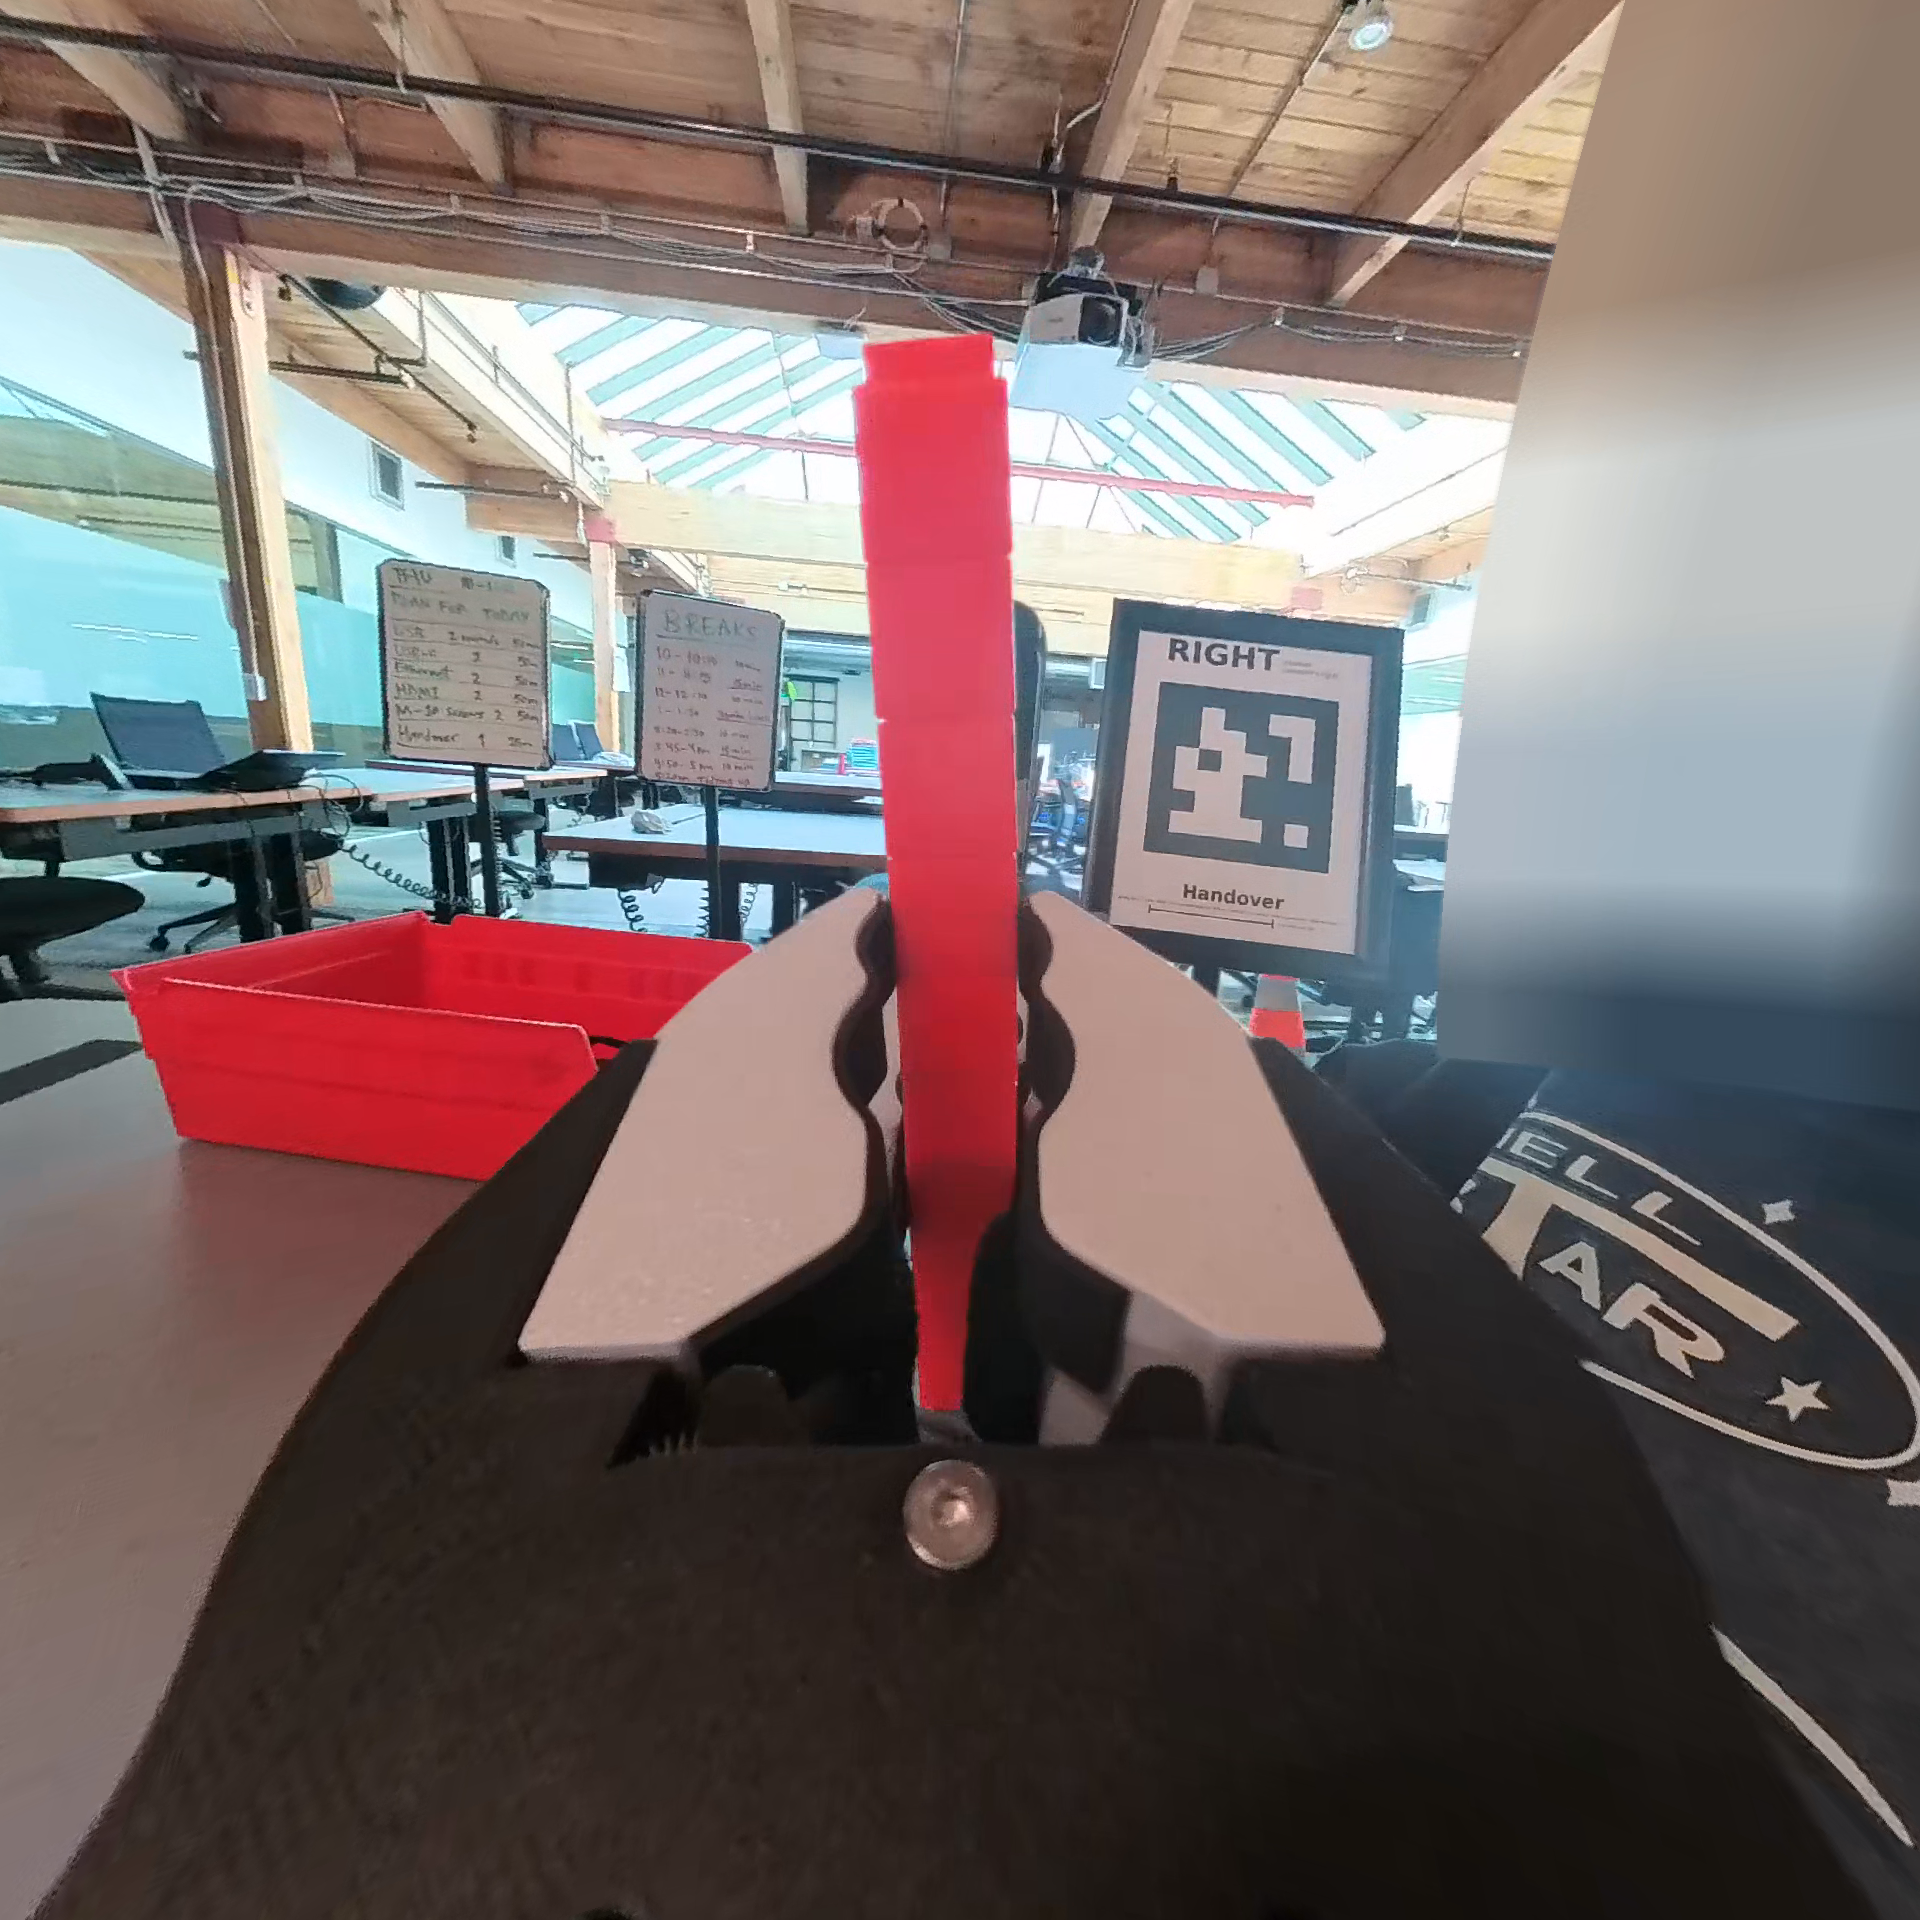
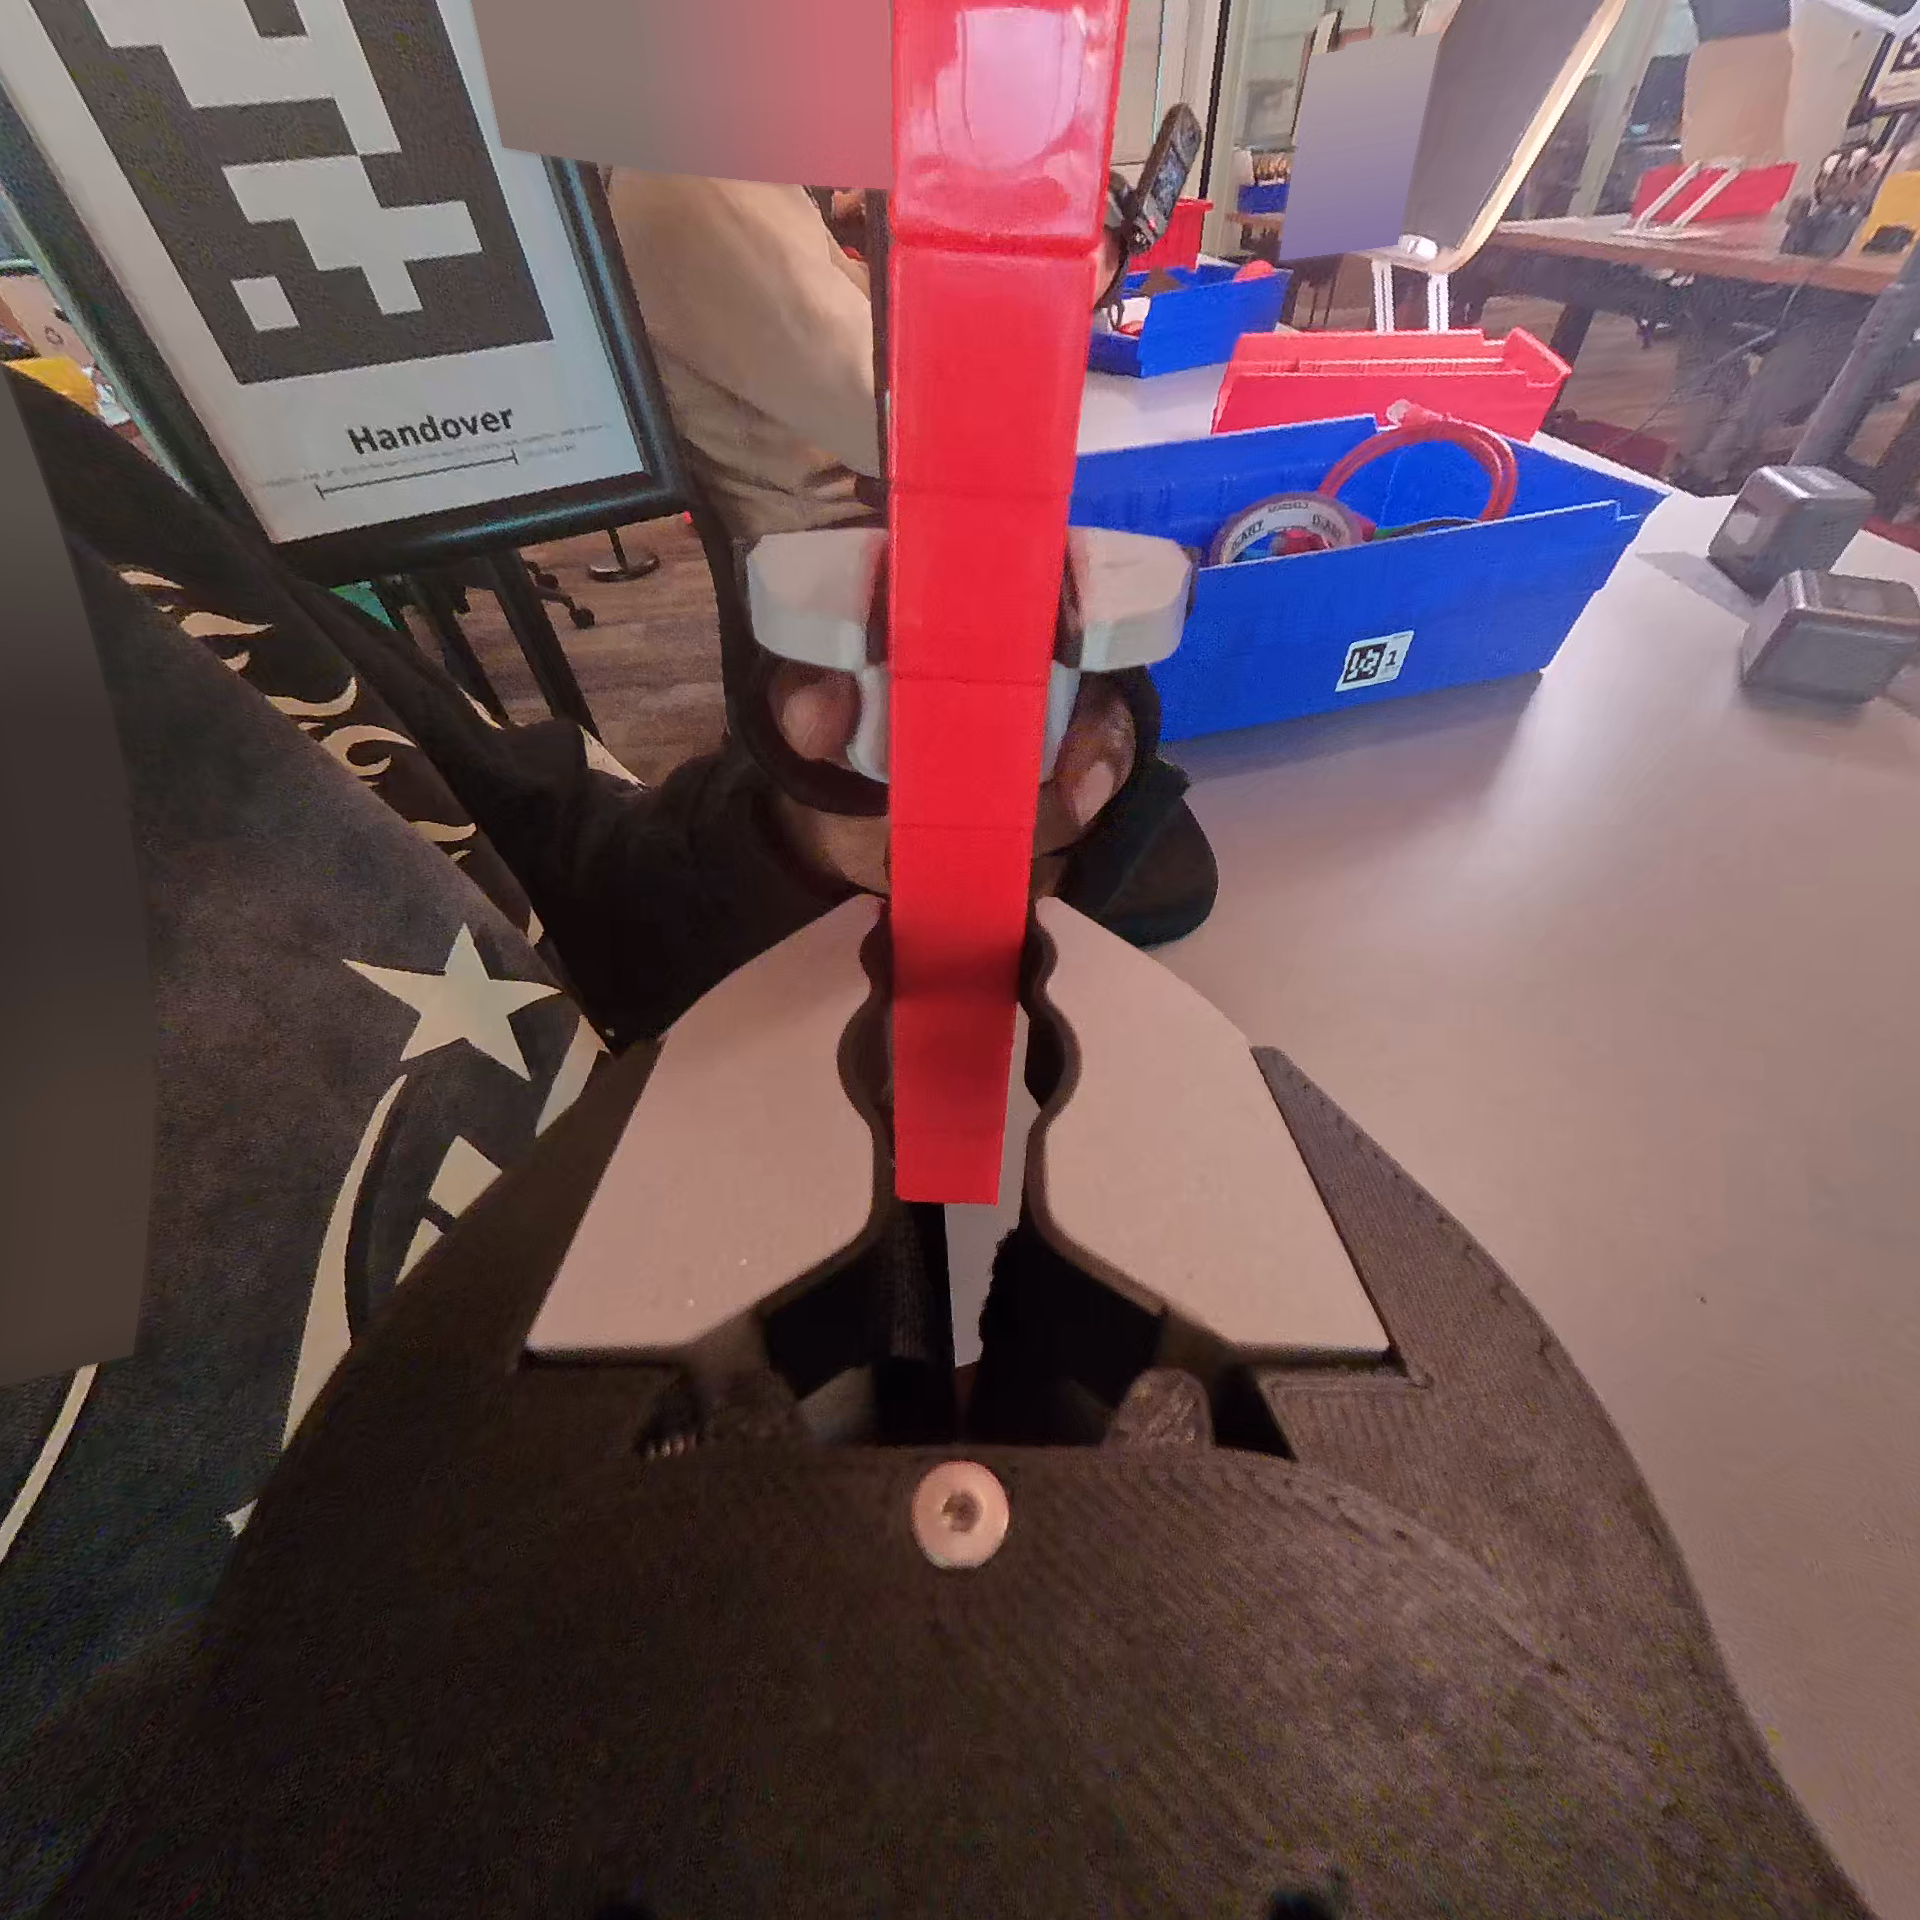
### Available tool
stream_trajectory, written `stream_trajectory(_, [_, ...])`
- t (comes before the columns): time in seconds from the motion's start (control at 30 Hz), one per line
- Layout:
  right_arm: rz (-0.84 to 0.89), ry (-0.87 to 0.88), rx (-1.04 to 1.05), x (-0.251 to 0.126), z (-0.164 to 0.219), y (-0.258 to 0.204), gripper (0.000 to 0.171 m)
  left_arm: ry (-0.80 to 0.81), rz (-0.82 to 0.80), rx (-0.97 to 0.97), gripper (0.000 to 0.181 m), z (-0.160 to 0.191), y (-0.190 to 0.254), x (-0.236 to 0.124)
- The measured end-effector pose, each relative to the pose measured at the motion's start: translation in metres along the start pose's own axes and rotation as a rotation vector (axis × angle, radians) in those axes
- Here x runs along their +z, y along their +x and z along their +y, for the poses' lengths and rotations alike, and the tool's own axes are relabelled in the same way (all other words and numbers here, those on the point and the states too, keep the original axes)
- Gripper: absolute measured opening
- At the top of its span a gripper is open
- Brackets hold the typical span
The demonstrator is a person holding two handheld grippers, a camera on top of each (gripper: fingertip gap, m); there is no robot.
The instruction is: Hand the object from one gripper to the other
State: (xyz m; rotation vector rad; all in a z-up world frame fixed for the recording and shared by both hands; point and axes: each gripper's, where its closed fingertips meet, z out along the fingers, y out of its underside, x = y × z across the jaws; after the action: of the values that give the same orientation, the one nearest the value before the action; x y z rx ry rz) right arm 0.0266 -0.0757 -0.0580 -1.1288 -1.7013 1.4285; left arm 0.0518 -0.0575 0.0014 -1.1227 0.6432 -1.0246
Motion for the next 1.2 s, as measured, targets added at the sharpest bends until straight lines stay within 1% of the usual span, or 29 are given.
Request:
stream_trajectory(0.1, [-0.011,-0.015,-0.005,-0.001,0.002,-0.001,0.022,-0.007,0.001,0.008,0.021,0.000,0.001,0.000])
stream_trajectory(0.13, [-0.013,-0.020,-0.004,-0.001,0.003,-0.002,0.022,0.009,0.002,0.001,0.022,-0.002,0.001,0.000])
stream_trajectory(0.17, [-0.019,-0.050,-0.004,0.000,0.007,-0.002,0.022,0.053,0.002,-0.014,0.025,-0.008,0.001,-0.002])
stream_trajectory(0.2, [-0.017,-0.088,-0.010,0.001,0.013,-0.002,0.022,0.098,0.006,-0.030,0.025,-0.015,0.001,-0.005])
stream_trajectory(0.23, [-0.008,-0.095,-0.013,0.003,0.015,-0.001,0.022,0.108,0.010,-0.038,0.022,-0.018,0.000,-0.007])
stream_trajectory(0.3, [-0.011,-0.099,0.004,0.005,0.016,0.000,0.022,0.095,-0.006,-0.024,0.022,-0.018,-0.002,-0.009])
stream_trajectory(0.33, [-0.021,-0.121,0.006,0.006,0.020,-0.001,0.027,0.117,-0.011,-0.019,0.022,-0.022,-0.002,-0.011])
stream_trajectory(0.37, [-0.024,-0.143,0.000,0.005,0.025,0.000,0.023,0.138,-0.012,-0.020,0.022,-0.026,-0.002,-0.012])
stream_trajectory(0.47, [-0.041,-0.125,0.008,0.004,0.022,0.000,0.022,0.156,-0.024,-0.024,0.022,-0.031,-0.004,-0.016])
stream_trajectory(0.53, [-0.027,-0.182,-0.007,0.004,0.031,0.001,0.022,0.190,-0.037,-0.033,0.032,-0.036,-0.006,-0.020])
stream_trajectory(0.57, [-0.022,-0.211,-0.013,0.004,0.036,0.002,0.022,0.194,-0.034,-0.044,0.035,-0.038,-0.007,-0.021])
stream_trajectory(0.63, [-0.025,-0.228,-0.007,0.006,0.038,0.001,0.022,0.186,-0.027,-0.044,0.021,-0.039,-0.007,-0.024])
stream_trajectory(0.67, [-0.025,-0.226,-0.002,0.005,0.037,0.001,0.022,0.182,-0.033,-0.040,0.022,-0.040,-0.008,-0.025])
stream_trajectory(0.77, [-0.021,-0.171,-0.003,-0.003,0.027,0.004,0.022,0.228,-0.050,-0.021,0.022,-0.045,-0.009,-0.028])
stream_trajectory(0.83, [0.000,-0.167,-0.015,-0.012,0.024,0.007,0.022,0.199,-0.051,-0.025,0.022,-0.042,-0.011,-0.029])
stream_trajectory(0.87, [0.010,-0.156,-0.022,-0.016,0.021,0.008,0.021,0.157,-0.043,-0.027,0.025,-0.037,-0.012,-0.028])
stream_trajectory(0.93, [-0.003,-0.137,-0.022,-0.022,0.015,0.004,0.021,0.025,0.007,-0.047,0.034,-0.018,-0.008,-0.021])
stream_trajectory(0.97, [0.003,-0.145,-0.027,-0.024,0.016,0.004,0.021,-0.004,0.026,-0.051,0.026,-0.012,-0.006,-0.018])
stream_trajectory(1.03, [0.024,-0.137,-0.050,-0.028,0.013,0.006,0.021,0.040,0.017,-0.029,0.023,-0.015,-0.005,-0.016])
stream_trajectory(1.13, [0.014,0.031,-0.061,-0.037,-0.012,0.005,0.023,0.177,-0.006,-0.023,0.022,-0.032,-0.006,-0.020])
stream_trajectory(1.2, [0.020,0.080,-0.073,-0.040,-0.016,0.007,0.026,0.282,-0.021,-0.024,0.022,-0.045,-0.007,-0.027])
